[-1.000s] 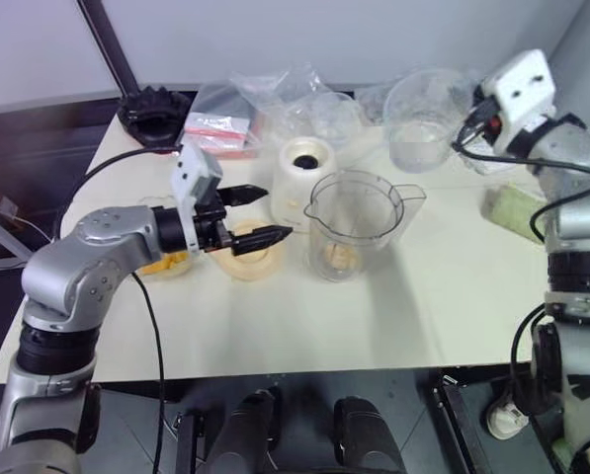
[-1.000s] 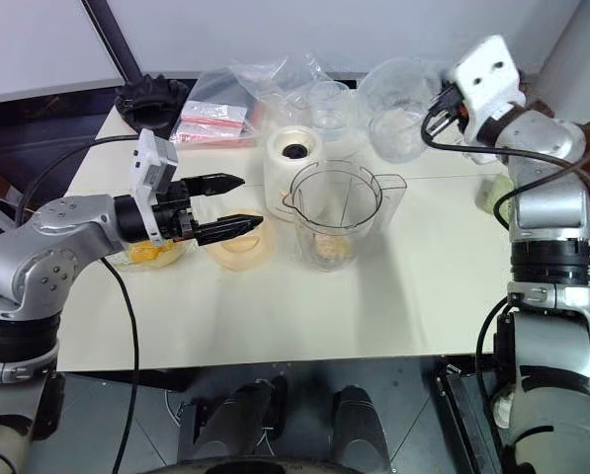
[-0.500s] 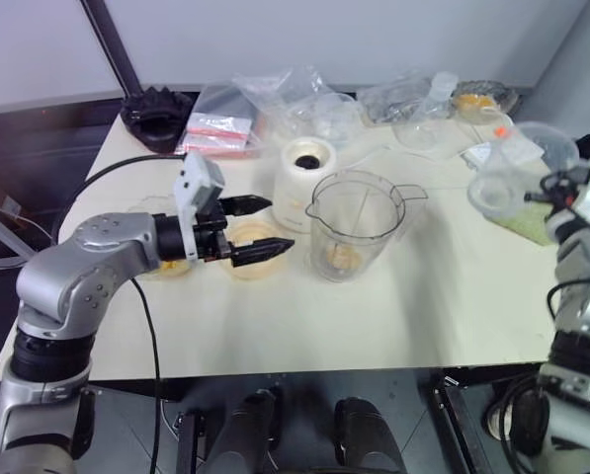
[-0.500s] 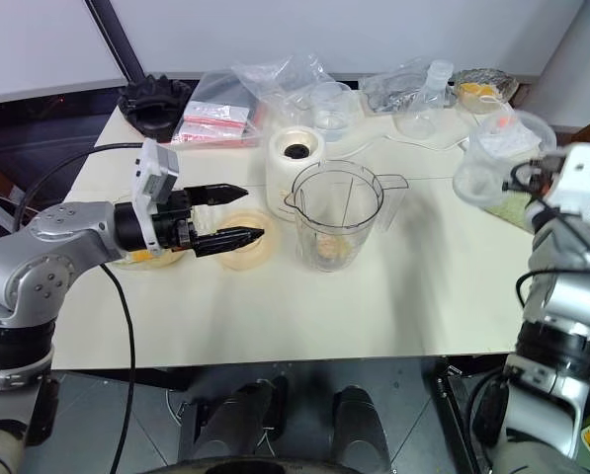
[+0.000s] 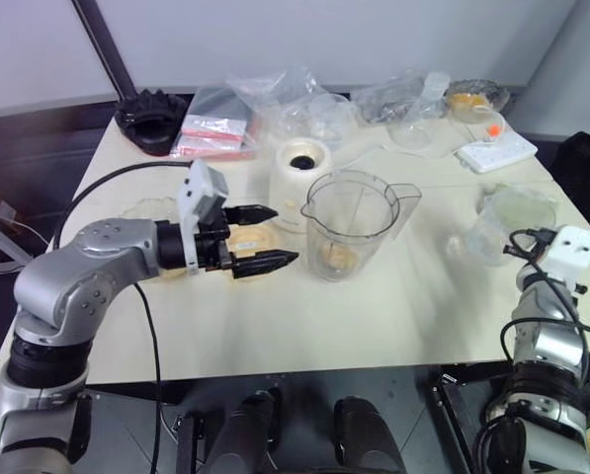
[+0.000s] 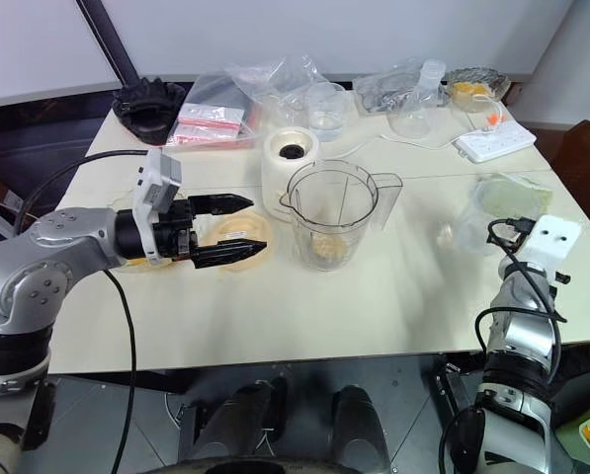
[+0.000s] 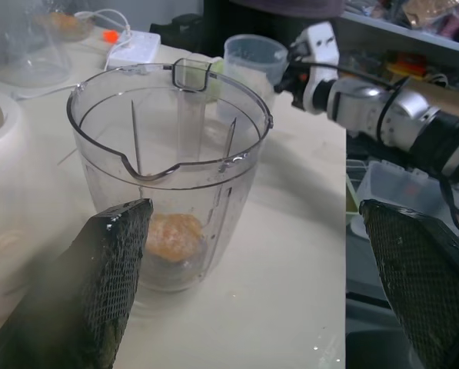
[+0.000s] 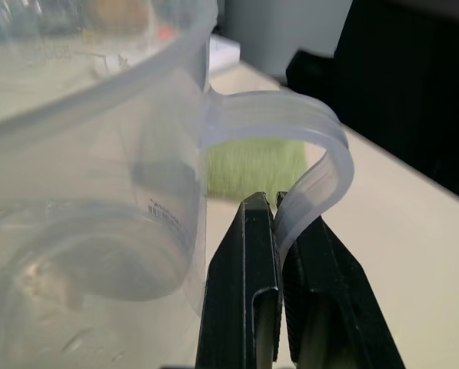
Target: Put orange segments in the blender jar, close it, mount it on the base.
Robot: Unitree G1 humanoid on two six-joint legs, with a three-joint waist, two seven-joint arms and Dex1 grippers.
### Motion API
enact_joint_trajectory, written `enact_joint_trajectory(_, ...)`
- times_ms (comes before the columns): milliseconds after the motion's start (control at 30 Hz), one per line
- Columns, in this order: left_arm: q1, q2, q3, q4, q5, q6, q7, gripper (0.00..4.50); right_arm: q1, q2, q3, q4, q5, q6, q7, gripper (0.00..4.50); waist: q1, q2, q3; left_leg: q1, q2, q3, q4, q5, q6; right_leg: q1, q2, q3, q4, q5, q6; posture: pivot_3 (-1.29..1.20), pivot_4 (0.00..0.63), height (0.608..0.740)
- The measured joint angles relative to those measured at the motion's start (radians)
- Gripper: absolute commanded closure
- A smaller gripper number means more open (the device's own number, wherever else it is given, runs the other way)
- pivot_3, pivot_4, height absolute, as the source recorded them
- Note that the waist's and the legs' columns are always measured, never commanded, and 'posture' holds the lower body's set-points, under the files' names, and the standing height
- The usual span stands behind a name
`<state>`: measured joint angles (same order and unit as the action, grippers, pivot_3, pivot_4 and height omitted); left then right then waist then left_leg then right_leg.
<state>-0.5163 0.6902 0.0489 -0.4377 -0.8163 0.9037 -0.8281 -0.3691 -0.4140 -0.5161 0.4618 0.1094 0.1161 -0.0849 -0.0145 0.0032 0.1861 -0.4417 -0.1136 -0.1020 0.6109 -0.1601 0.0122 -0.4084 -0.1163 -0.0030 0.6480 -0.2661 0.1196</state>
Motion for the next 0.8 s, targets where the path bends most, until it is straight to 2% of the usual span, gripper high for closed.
enact_joint_trajectory(200,0.005,0.009,0.0,-0.001,0.001,0.002,-0.001,0.0,-0.033,-0.005,0.001,0.121,0.007,-0.033,-0.018,4.43,0.0,0.0,0.0,0.0,0.0,0.0,0.0,0.0,0.0,0.0,0.0,0.0,0.0,0.0,0.0,0.0,0.15,0.74)
enact_joint_trajectory(233,0.009,0.009,0.0,-0.001,0.001,0.002,-0.001,0.0,-0.037,-0.007,0.001,0.132,0.009,-0.037,-0.019,4.16,0.0,0.0,0.0,0.0,0.0,0.0,0.0,0.0,0.0,0.001,0.0,0.0,0.0,0.0,0.0,0.0,0.15,0.74)
enact_joint_trajectory(300,0.011,0.01,0.0,-0.001,0.001,0.002,0.0,0.0,-0.038,-0.013,0.004,0.149,0.01,-0.037,-0.028,3.56,0.0,0.0,0.0,0.0,0.0,0.0,0.0,0.0,0.0,0.001,0.0,0.0,0.0,0.0,0.0,0.0,0.15,0.74)
enact_joint_trajectory(533,0.012,0.014,0.0,-0.001,0.002,0.002,0.002,0.0,-0.027,-0.027,0.02,0.177,0.005,-0.037,-0.064,0.03,-0.005,0.0,0.0,0.001,0.0,0.0,0.0,0.0,0.0,0.001,0.0,0.0,0.0,0.0,0.0,0.0,0.15,0.74)
enact_joint_trajectory(800,0.012,0.014,-0.004,0.001,0.015,-0.002,0.002,0.0,0.094,-0.024,0.074,0.038,-0.008,-0.049,-0.043,0.03,0.0,0.0,0.0,0.001,0.001,0.0,0.0,0.0,0.0,0.001,0.001,0.0,-0.001,0.0,0.0,0.0,0.15,0.74)
